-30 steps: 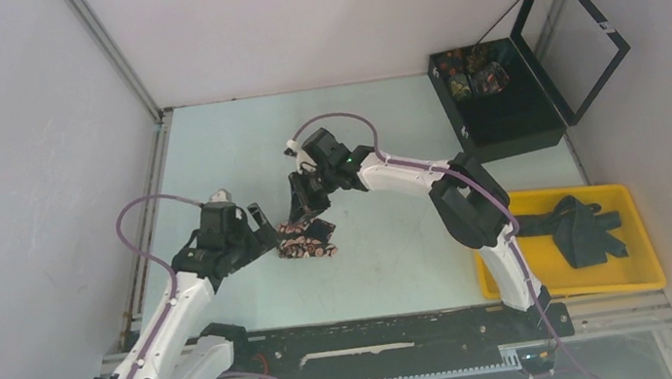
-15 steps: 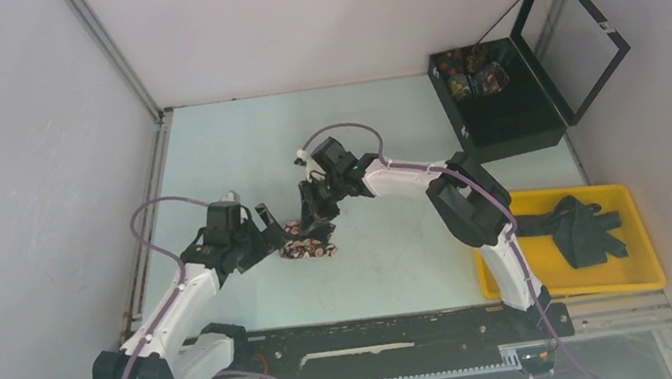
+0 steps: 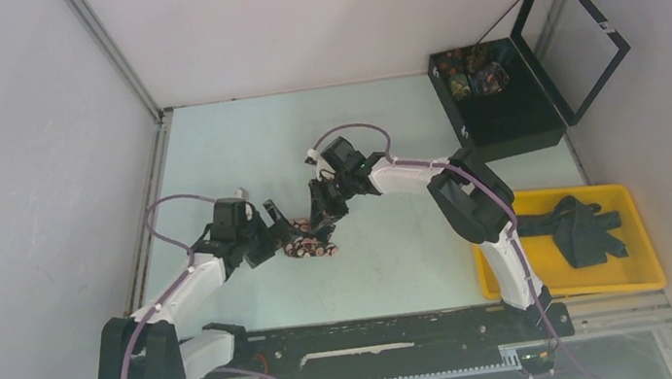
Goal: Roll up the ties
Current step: Roll the tie at the center of the board.
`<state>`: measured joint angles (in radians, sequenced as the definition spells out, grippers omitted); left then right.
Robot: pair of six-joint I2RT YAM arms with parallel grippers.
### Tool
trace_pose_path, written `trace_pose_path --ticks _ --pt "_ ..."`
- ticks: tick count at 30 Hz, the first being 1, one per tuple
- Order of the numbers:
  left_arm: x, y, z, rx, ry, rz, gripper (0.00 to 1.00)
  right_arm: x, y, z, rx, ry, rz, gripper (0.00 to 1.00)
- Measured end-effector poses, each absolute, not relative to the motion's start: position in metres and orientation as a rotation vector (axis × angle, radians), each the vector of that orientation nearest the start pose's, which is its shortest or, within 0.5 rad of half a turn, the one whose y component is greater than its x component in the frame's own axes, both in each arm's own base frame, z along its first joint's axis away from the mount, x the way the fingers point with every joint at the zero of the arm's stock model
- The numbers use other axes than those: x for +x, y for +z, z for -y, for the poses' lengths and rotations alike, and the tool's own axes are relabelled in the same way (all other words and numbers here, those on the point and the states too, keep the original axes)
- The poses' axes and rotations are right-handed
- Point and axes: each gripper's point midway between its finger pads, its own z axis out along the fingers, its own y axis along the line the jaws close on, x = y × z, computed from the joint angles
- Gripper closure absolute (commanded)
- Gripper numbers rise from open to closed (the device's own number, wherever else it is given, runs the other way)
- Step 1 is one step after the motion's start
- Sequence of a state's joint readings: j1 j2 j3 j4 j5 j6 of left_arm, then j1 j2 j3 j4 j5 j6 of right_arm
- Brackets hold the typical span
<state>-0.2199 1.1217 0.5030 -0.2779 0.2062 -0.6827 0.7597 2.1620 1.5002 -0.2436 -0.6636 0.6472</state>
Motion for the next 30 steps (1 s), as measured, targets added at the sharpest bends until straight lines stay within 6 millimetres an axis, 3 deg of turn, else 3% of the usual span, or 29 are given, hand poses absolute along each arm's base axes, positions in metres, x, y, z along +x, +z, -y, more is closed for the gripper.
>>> trace_pose_path --ticks 24,30 --pt "0.259 0.038 0.145 -0.464 -0.817 -2.499 0.12 0.280 0.051 -0.424 -0.455 1.332 -2.714 0.90" --pt "0.261 0.037 0.154 -0.437 -0.833 -2.497 0.14 0.286 0.050 -0.419 -0.439 1.328 -2.710 0.80"
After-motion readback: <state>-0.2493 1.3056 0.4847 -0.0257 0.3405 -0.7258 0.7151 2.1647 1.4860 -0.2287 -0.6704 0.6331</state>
